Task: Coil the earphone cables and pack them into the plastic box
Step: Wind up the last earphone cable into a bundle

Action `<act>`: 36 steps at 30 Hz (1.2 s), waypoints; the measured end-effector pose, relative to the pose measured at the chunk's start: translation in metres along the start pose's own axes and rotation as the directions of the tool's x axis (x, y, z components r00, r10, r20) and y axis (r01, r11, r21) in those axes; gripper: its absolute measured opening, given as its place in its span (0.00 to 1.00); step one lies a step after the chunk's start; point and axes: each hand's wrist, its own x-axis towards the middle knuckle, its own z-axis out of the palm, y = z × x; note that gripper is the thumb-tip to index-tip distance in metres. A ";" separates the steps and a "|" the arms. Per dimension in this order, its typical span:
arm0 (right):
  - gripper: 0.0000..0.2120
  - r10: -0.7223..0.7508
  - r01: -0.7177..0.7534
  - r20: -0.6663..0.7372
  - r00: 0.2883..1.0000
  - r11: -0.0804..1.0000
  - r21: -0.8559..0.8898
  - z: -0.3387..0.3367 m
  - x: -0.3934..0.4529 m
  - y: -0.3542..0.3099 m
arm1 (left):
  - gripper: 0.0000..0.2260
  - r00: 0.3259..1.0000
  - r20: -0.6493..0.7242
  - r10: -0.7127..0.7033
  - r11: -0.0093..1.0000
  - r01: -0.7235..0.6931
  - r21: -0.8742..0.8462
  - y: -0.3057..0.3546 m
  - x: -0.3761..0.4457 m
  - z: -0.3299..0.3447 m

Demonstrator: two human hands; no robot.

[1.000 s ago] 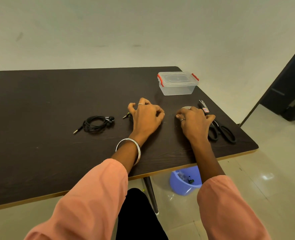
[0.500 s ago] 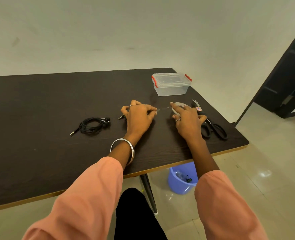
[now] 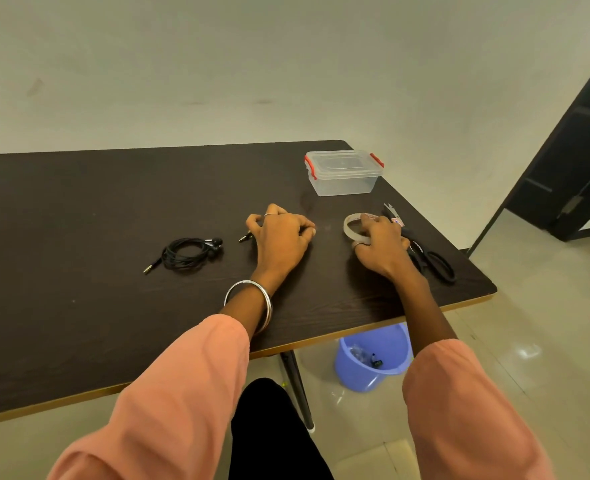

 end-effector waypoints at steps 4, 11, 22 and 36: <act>0.21 -0.034 0.037 -0.071 0.997 0.999 0.039 -0.015 -0.013 0.011 | 0.08 0.999 0.003 0.052 0.997 -0.052 0.048 0.001 0.000 0.001; 0.19 0.345 -0.368 -0.149 0.927 0.913 -0.177 -0.033 -0.037 0.039 | 0.08 0.995 0.000 0.100 0.989 -0.099 0.108 0.005 -0.003 -0.003; 0.19 0.250 -0.277 -0.152 0.956 0.941 -0.195 -0.054 -0.037 0.023 | 0.09 0.990 -0.045 0.133 0.976 -0.123 0.180 0.008 -0.006 -0.006; 0.38 -0.063 0.067 0.036 0.997 0.992 -0.110 -0.100 -0.068 -0.009 | 0.17 0.988 0.087 0.127 0.929 -0.149 0.339 0.013 -0.007 -0.005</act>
